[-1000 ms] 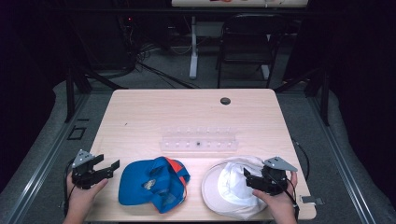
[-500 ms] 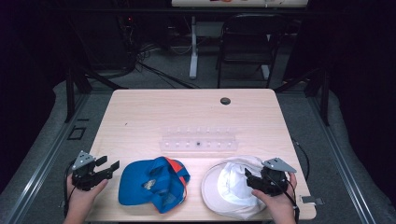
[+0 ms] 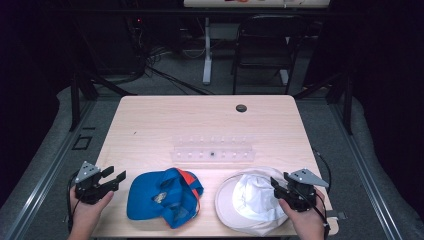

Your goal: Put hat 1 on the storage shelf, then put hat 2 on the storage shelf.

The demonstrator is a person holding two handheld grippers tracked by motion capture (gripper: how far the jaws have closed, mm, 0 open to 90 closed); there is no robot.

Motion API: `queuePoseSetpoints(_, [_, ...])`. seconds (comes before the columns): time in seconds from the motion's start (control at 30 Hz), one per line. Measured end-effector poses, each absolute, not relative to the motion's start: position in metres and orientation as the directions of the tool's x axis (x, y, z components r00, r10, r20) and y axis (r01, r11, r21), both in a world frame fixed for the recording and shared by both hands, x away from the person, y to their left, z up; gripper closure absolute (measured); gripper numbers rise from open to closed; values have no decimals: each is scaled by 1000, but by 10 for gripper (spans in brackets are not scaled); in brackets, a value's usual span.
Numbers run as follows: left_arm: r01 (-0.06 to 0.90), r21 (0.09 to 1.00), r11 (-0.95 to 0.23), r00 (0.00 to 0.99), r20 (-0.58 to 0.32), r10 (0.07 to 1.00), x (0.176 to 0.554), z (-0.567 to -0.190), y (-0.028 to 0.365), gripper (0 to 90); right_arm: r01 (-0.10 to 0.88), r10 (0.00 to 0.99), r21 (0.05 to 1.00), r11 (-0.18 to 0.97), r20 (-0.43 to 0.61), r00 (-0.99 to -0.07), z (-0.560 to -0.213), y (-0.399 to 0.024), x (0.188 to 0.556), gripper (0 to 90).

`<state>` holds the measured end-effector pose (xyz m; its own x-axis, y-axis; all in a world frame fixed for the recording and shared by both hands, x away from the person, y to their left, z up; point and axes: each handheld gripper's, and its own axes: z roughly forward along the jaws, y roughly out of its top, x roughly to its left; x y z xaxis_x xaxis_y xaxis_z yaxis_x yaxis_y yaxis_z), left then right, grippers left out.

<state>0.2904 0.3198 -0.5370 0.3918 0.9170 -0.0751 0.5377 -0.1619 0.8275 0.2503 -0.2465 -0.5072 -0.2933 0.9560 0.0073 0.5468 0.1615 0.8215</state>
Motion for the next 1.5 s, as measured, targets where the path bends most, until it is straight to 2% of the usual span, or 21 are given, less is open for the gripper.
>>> queuePoseSetpoints(0.27, [545, 826, -147, 368, -78, 926, 292, -539, 318, 365, 552, 960, 821, 145, 17, -278, -505, -252, 249, 532])
queuePoseSetpoints(0.4, [543, 824, -160, 379, -71, 923, 292, -538, 318, 350, 575, 962, 809, 123, 44, -268, -502, -256, 249, 549])
queuePoseSetpoints(0.77, [537, 831, -144, 350, -64, 935, 290, -535, 321, 389, 612, 972, 785, 93, 62, -228, -498, -271, 249, 580])
queuePoseSetpoints(1.07, [553, 821, -141, 356, -80, 931, 293, -539, 320, 462, 670, 964, 738, 85, 108, -242, -481, -275, 258, 582])
queuePoseSetpoints(1.4, [571, 798, -192, 373, -44, 927, 295, -545, 313, 462, 735, 966, 655, 172, 34, -256, -476, -274, 269, 577])
queuePoseSetpoints(1.5, [566, 801, -192, 377, -45, 925, 295, -544, 313, 498, 745, 964, 641, 184, 29, -263, -474, -275, 269, 574])
